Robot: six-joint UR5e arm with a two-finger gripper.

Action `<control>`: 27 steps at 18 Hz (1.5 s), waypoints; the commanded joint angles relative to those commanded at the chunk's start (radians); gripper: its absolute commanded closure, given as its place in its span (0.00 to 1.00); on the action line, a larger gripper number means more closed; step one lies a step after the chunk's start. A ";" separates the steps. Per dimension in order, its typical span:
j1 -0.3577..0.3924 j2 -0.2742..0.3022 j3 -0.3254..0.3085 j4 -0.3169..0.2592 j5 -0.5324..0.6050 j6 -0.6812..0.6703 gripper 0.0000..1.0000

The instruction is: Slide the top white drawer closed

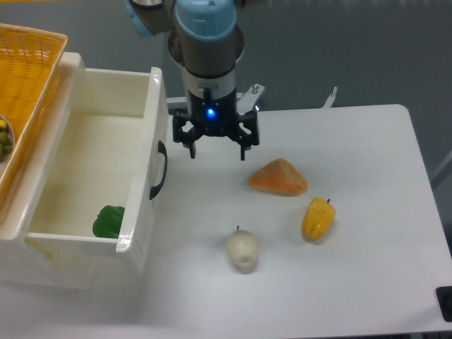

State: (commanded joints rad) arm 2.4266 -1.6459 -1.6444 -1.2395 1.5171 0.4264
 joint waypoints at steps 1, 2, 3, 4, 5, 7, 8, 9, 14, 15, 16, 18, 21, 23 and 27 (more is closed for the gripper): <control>0.005 -0.009 0.000 -0.002 0.002 0.005 0.00; 0.008 -0.017 -0.005 0.002 0.005 0.009 0.00; 0.017 -0.026 -0.008 0.002 0.003 0.020 0.00; 0.037 -0.037 -0.009 0.000 -0.001 0.028 0.00; 0.046 -0.040 -0.009 0.002 -0.006 0.029 0.00; 0.055 -0.058 -0.008 0.002 -0.006 0.029 0.00; 0.058 -0.069 -0.009 0.003 -0.003 0.029 0.00; 0.061 -0.081 -0.011 0.003 -0.002 0.026 0.00; 0.069 -0.130 -0.012 0.005 0.070 0.021 0.00; 0.074 -0.130 -0.015 0.005 0.071 0.021 0.00; 0.080 -0.130 -0.018 0.005 0.069 0.020 0.00; 0.081 -0.132 -0.029 0.005 0.071 0.017 0.00; 0.081 -0.138 -0.037 0.006 0.071 0.017 0.00; 0.081 -0.147 -0.037 0.005 0.074 0.006 0.00; 0.081 -0.149 -0.037 0.002 0.077 -0.014 0.00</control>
State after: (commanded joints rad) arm 2.5081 -1.7948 -1.6812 -1.2379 1.5938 0.4128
